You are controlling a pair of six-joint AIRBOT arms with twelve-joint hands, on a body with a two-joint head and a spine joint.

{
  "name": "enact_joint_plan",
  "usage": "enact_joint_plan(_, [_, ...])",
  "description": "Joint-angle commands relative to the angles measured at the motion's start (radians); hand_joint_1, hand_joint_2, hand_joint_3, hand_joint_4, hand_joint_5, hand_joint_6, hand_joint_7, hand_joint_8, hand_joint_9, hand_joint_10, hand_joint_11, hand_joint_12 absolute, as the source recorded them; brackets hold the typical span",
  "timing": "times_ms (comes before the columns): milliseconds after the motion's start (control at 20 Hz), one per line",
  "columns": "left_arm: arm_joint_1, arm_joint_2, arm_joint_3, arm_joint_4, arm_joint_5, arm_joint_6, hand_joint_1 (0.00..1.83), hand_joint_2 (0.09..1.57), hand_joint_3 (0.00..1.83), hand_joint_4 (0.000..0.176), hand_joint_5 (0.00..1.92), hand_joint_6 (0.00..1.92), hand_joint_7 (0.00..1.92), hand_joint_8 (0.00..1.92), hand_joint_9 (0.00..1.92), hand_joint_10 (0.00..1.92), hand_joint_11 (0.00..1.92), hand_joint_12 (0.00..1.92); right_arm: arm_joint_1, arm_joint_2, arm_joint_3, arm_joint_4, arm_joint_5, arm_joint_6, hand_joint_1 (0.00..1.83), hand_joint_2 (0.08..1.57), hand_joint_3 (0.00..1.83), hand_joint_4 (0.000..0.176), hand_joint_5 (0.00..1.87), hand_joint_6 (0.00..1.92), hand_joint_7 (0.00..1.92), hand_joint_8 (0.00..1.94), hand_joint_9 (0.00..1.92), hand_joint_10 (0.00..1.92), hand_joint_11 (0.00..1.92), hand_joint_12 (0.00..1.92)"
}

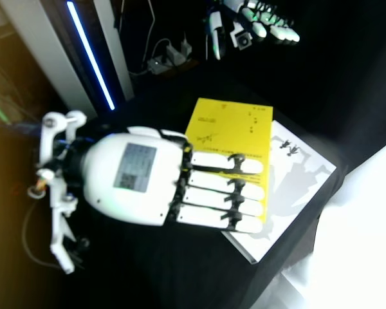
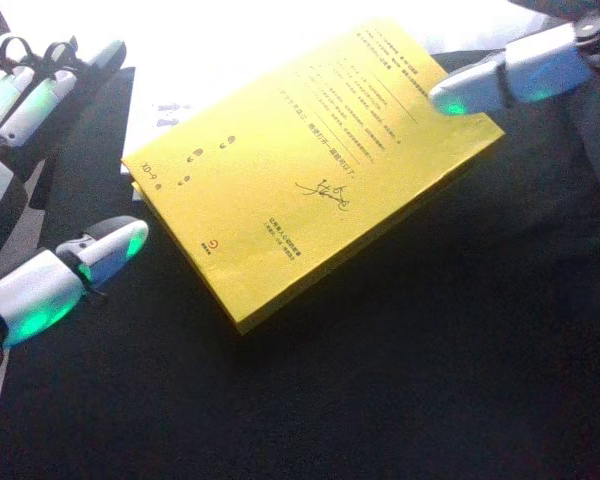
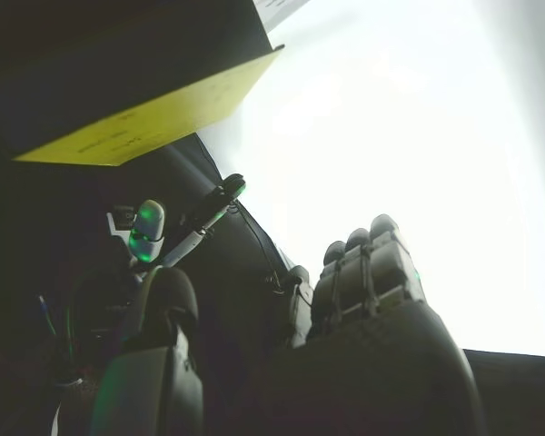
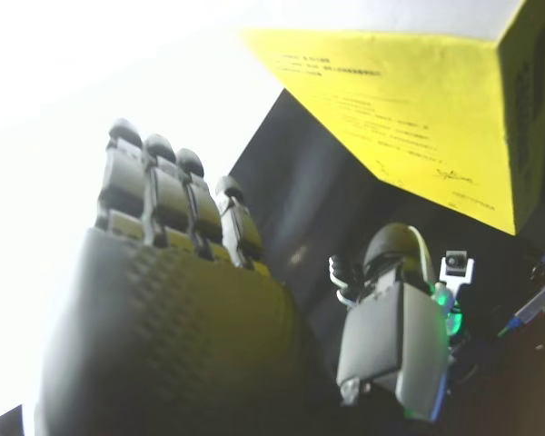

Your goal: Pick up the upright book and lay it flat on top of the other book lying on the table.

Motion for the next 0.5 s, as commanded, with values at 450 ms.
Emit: enact_joint_plan(450, [0.012, 0.024, -0.009, 0.02, -0.143, 0.0, 0.54, 1.23, 0.01, 0.166, 0.0, 0.0, 0.0, 0.0, 0.0, 0.0, 0.0, 0.0, 0.023, 0.139, -0.094, 0.147, 0.281, 0.002, 0.53, 1.16, 0.03, 0.064, 0.0, 0.0, 0.0, 0.0, 0.0, 0.0, 0.0, 0.0])
